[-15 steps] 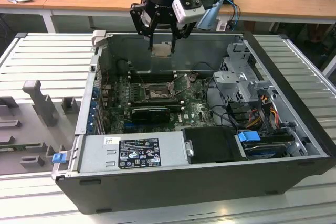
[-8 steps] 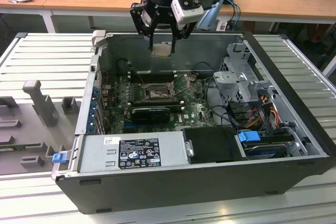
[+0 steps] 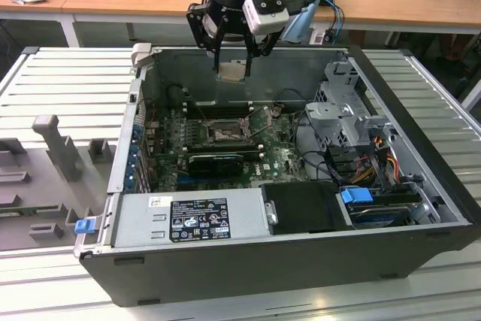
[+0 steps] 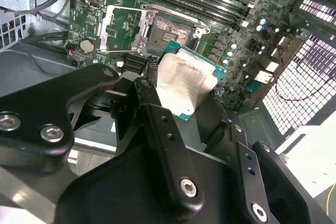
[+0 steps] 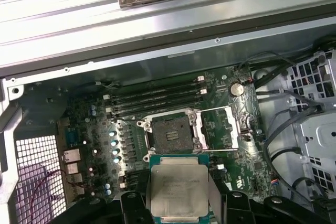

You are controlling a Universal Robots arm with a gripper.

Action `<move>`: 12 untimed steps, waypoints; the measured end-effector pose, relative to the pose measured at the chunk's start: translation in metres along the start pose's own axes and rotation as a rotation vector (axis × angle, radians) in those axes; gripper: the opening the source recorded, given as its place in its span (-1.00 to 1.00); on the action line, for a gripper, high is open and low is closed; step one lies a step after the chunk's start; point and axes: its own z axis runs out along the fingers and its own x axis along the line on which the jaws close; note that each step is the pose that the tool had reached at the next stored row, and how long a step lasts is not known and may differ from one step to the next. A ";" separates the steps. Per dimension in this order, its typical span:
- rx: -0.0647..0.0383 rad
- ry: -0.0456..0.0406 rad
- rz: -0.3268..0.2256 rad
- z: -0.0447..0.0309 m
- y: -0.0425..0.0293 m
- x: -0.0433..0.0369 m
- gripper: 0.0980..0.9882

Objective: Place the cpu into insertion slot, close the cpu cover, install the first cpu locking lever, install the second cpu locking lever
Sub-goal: 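Place the cpu into insertion slot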

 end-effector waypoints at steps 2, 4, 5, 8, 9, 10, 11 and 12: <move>0.000 -0.0016 0.018 0.0000 0.0000 0.0000 -0.03; -0.001 -0.0046 0.052 0.0001 0.0000 0.0000 -0.03; -0.001 -0.0059 0.065 0.0003 -0.0001 0.0000 -0.03; -0.002 -0.0098 0.109 0.0045 -0.0004 -0.0001 -0.03; -0.002 -0.0099 0.109 0.0059 -0.0005 -0.0001 -0.03; -0.001 -0.0100 0.109 0.0072 -0.0007 -0.0001 -0.03; -0.001 -0.0103 0.109 0.0087 -0.0008 -0.0002 -0.03; 0.001 -0.0107 0.110 0.0092 -0.0008 -0.0002 -0.03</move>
